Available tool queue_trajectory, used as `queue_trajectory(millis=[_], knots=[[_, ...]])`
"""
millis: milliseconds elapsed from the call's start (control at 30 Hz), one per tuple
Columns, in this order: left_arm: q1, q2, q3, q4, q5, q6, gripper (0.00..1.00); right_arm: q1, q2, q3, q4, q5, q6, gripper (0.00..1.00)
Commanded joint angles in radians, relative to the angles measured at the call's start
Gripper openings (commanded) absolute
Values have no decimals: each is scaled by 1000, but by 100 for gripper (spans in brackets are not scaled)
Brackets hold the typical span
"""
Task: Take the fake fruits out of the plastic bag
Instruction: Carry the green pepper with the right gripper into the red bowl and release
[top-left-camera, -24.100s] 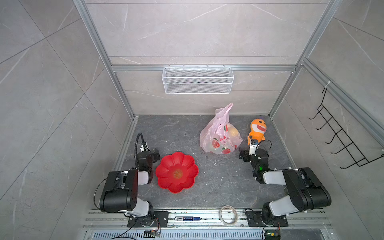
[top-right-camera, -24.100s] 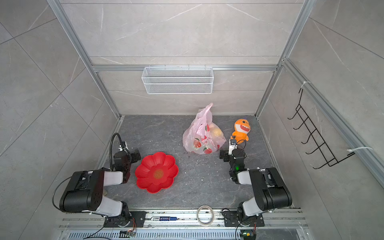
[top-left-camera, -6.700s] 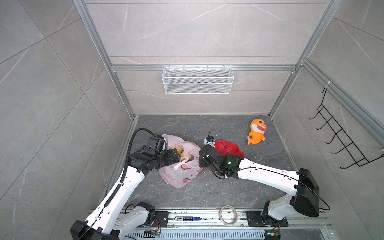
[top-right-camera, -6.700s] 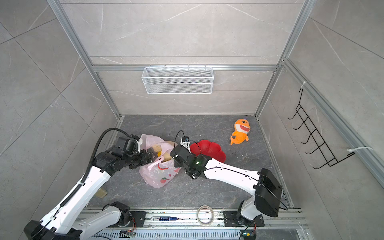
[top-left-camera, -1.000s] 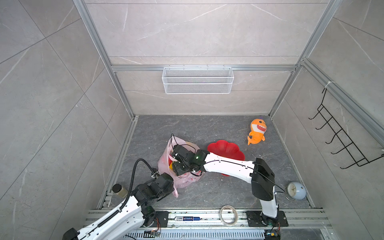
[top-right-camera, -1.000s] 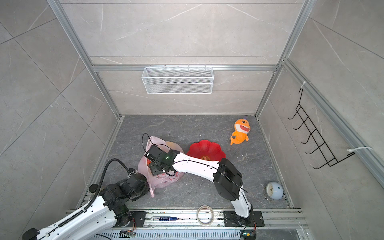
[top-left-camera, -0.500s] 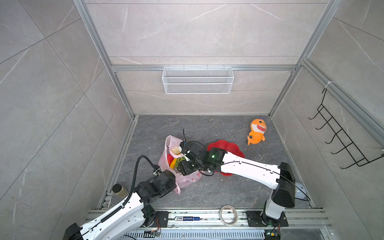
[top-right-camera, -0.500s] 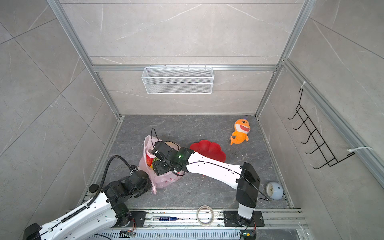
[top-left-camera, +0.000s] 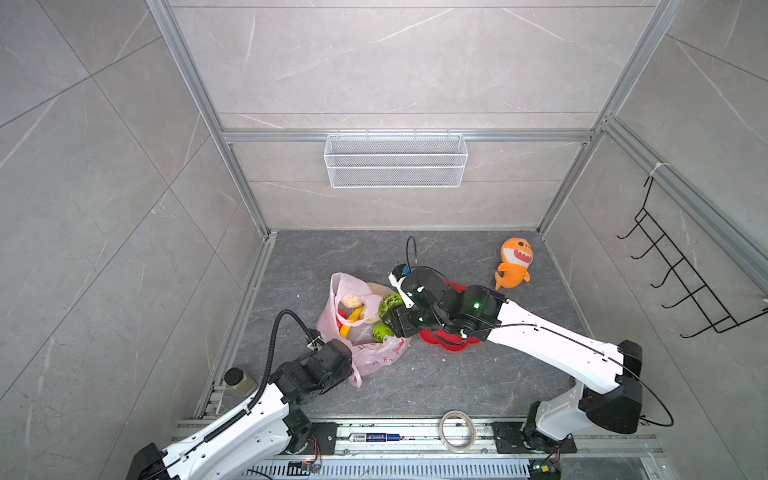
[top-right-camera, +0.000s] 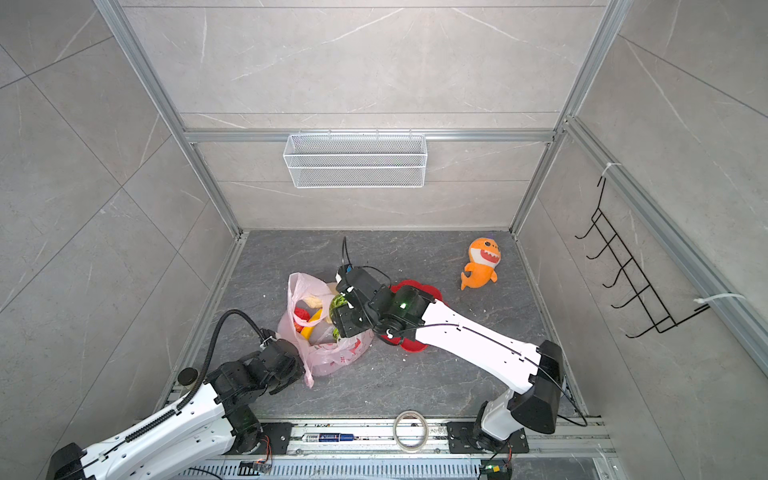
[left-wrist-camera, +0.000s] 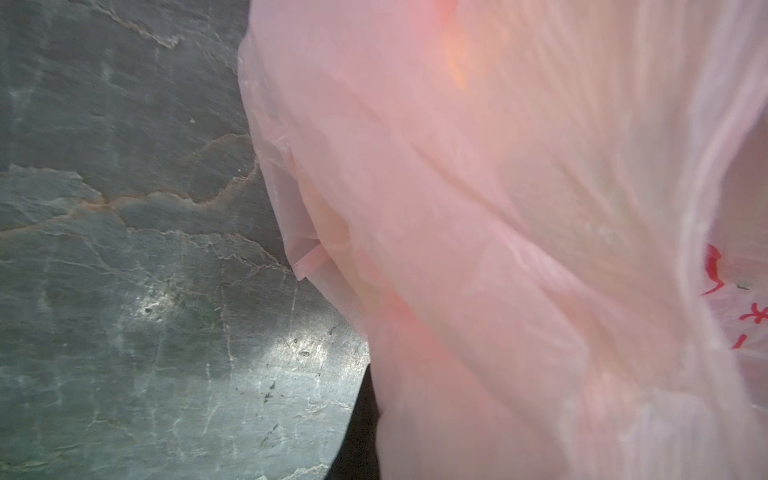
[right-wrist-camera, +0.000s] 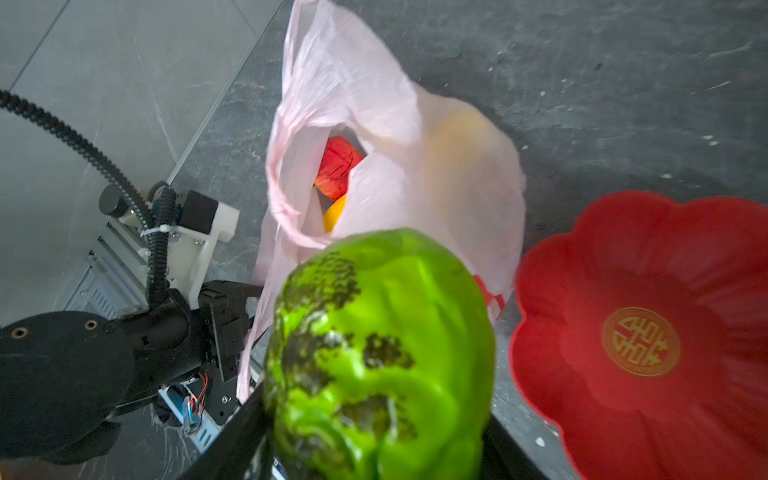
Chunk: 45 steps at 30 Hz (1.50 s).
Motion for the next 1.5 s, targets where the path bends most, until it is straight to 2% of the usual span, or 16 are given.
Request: queue_trajectory(millis=[0,267,567,867,1333,1467], knots=[[-4,8,28,18,-17,22,1,-54,-65,-34,-67,80,-37,32],[-4,9,35,10,-17,24,1,-257,-104,-184,-39,139,-56,32],[-4,5,44,-9,-21,22,1,-425,59,-293,127,104,-77,32],[-4,-33,32,-35,-36,6,1,-477,212,-285,189,59,-80,31],[-4,-73,31,-63,-51,4,1,-497,304,-326,236,14,-64,33],[-4,-63,37,-62,-46,8,1,-499,317,-334,245,16,-63,36]])
